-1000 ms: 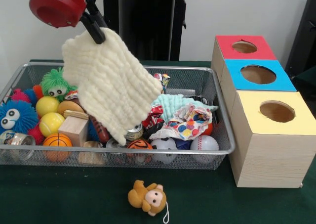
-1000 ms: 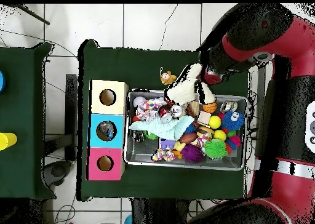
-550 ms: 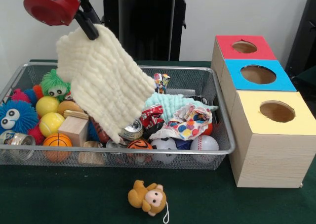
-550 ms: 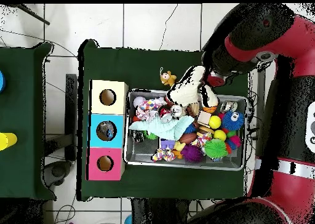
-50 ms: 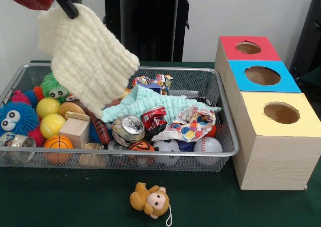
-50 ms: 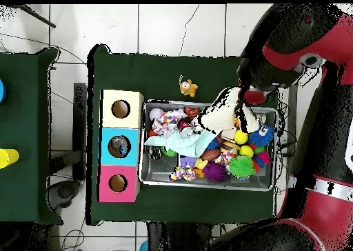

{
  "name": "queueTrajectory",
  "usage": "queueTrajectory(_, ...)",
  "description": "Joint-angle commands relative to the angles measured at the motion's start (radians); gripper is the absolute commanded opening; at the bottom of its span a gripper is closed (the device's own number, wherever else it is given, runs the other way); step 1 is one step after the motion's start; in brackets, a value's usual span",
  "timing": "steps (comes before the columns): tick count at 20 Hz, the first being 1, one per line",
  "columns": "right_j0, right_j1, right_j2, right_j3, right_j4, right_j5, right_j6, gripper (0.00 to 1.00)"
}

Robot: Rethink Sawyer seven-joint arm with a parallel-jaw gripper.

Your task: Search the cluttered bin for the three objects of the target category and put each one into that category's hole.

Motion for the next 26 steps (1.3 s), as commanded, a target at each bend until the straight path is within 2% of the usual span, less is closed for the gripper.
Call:
queueTrajectory(1, 0.002, 0.091, 0.038, -0.123, -0.189, 0.118, -0.258, 0.00)
queueTrajectory(3, -0.006, 0.116, 0.056, -0.148, -0.225, 0.115, -0.313, 0.00)
queueTrajectory(6, -0.006, 0.149, 0.089, -0.185, -0.260, 0.104, -0.326, 0.00)
queueTrajectory(8, 0.000, 0.170, 0.119, -0.219, -0.298, 0.133, -0.330, 0.00)
queueTrajectory(13, 0.004, 0.221, 0.256, -0.306, -0.410, 0.215, -0.301, 0.00)
queueTrajectory(16, 0.003, 0.224, 0.370, -0.344, -0.509, 0.265, -0.280, 0.00)
queueTrajectory(19, -0.006, 0.225, 0.511, -0.376, -0.647, 0.288, -0.286, 0.00)
queueTrajectory(22, -0.020, 0.223, 0.657, -0.399, -0.813, 0.320, -0.310, 0.00)
queueTrajectory(26, -0.037, 0.216, 0.804, -0.411, -1.011, 0.347, -0.362, 0.00)
